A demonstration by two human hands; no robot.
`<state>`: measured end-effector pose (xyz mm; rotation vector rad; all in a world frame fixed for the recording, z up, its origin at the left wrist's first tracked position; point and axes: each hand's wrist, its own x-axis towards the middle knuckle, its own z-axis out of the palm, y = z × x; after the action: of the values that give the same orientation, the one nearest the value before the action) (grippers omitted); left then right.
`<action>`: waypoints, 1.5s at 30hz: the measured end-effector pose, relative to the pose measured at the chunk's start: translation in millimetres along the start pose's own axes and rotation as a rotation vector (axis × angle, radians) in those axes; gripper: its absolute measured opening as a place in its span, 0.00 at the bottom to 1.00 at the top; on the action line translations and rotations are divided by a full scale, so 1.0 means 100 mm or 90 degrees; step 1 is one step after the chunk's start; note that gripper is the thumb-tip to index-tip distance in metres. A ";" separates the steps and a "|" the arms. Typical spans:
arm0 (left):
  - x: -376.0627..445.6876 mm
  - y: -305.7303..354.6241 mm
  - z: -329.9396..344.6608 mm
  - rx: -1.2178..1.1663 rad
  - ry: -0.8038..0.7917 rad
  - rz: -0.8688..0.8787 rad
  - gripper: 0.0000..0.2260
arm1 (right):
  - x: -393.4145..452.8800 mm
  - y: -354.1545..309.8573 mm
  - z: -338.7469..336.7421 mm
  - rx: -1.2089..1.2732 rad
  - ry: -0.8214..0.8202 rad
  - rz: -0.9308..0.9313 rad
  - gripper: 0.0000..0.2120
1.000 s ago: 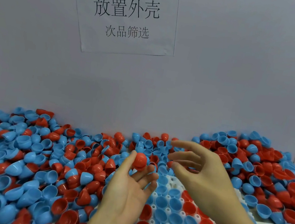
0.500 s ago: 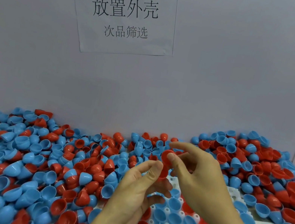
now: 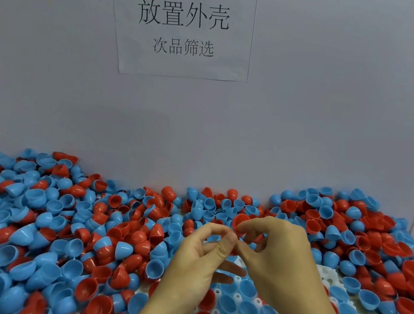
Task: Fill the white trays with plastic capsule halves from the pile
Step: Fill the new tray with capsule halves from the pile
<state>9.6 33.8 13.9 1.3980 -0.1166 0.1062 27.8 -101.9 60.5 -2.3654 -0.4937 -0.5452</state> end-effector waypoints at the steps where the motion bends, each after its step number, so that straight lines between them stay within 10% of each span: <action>1: 0.00 0.00 0.00 0.008 -0.010 -0.002 0.19 | 0.01 0.00 0.00 -0.003 0.009 0.000 0.03; 8: 0.02 0.02 -0.07 -0.040 0.055 -0.017 0.25 | 0.35 0.18 -0.12 -0.019 -0.009 0.021 0.04; 16: 0.02 0.09 -0.23 -0.087 0.128 -0.009 0.29 | 0.73 0.65 0.29 -0.226 -0.296 0.052 0.06; 28: 0.01 0.08 -0.33 -0.033 0.168 -0.014 0.13 | 0.72 0.77 0.46 -0.283 -0.398 0.014 0.06; 45: -0.56 0.39 0.43 0.179 0.245 0.185 0.09 | -0.68 0.30 -0.84 0.020 -0.060 0.033 0.11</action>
<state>-51.9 -2.6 51.1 1.6072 0.0172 0.6498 -36.4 -193.4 70.1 -2.3754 -0.4787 -0.4018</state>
